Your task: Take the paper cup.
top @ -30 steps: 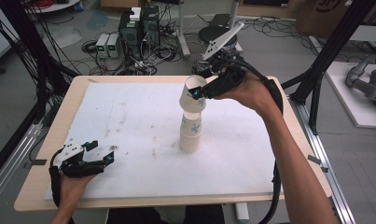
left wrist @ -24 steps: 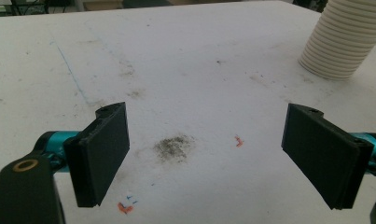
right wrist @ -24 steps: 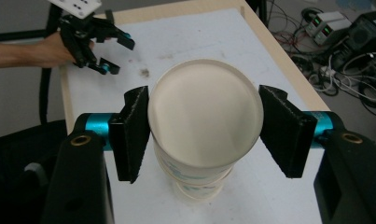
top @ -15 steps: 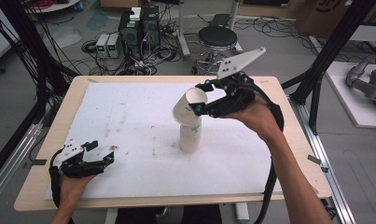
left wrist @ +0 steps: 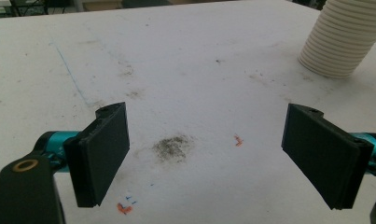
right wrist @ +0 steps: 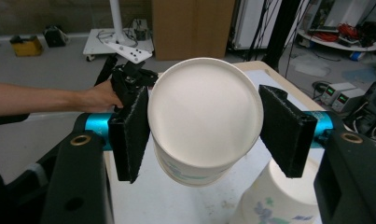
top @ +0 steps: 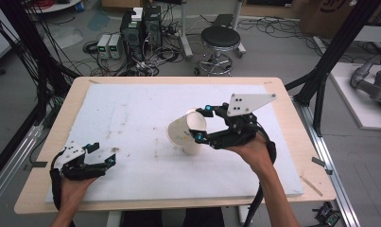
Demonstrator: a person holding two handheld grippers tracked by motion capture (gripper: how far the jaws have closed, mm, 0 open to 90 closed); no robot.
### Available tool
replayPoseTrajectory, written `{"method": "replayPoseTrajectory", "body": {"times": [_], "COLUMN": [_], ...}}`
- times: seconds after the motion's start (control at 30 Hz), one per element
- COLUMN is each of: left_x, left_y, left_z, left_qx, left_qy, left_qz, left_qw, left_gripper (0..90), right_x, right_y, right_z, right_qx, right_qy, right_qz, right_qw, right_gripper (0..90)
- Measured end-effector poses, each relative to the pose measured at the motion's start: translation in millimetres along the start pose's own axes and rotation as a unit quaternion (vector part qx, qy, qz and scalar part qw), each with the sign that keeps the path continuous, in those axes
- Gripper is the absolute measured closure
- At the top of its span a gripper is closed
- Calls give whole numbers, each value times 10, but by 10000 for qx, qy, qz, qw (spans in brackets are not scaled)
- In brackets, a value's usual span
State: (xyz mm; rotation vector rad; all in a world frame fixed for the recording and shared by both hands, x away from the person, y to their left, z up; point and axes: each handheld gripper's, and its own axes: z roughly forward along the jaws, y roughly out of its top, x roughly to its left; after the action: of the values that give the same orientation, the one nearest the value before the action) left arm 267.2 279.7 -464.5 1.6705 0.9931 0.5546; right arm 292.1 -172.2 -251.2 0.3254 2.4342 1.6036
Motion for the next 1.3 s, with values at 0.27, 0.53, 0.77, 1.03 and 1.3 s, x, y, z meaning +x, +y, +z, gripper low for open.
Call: {"method": "replayPoseTrajectory", "body": {"times": [0.27, 0.53, 0.77, 1.03, 1.3], "left_x": [2, -1, -4, -14, -12], "left_y": [5, 3, 6, 6, 4], "left_z": [11, 9, 14, 16, 13], "left_qx": [62, 40, 75, 91, 57], "left_qy": [39, 69, 110, 133, 131], "left_qz": [-12, -38, -12, 14, 2], "left_qw": [10000, 10000, 9999, 9999, 9999], "left_gripper": [150, 150, 150, 150, 150], "right_x": [103, 227, 289, 236, 185], "right_y": [-255, -450, -550, -651, -713], "right_z": [122, 200, 272, 306, 329], "right_qx": [-146, -335, -365, -348, -333], "right_qy": [94, 165, 271, 377, 372], "right_qz": [68, -38, -49, 131, 244], "right_qw": [9998, 9993, 9990, 9986, 9985], "right_gripper": [375, 375, 375, 375, 375]}}
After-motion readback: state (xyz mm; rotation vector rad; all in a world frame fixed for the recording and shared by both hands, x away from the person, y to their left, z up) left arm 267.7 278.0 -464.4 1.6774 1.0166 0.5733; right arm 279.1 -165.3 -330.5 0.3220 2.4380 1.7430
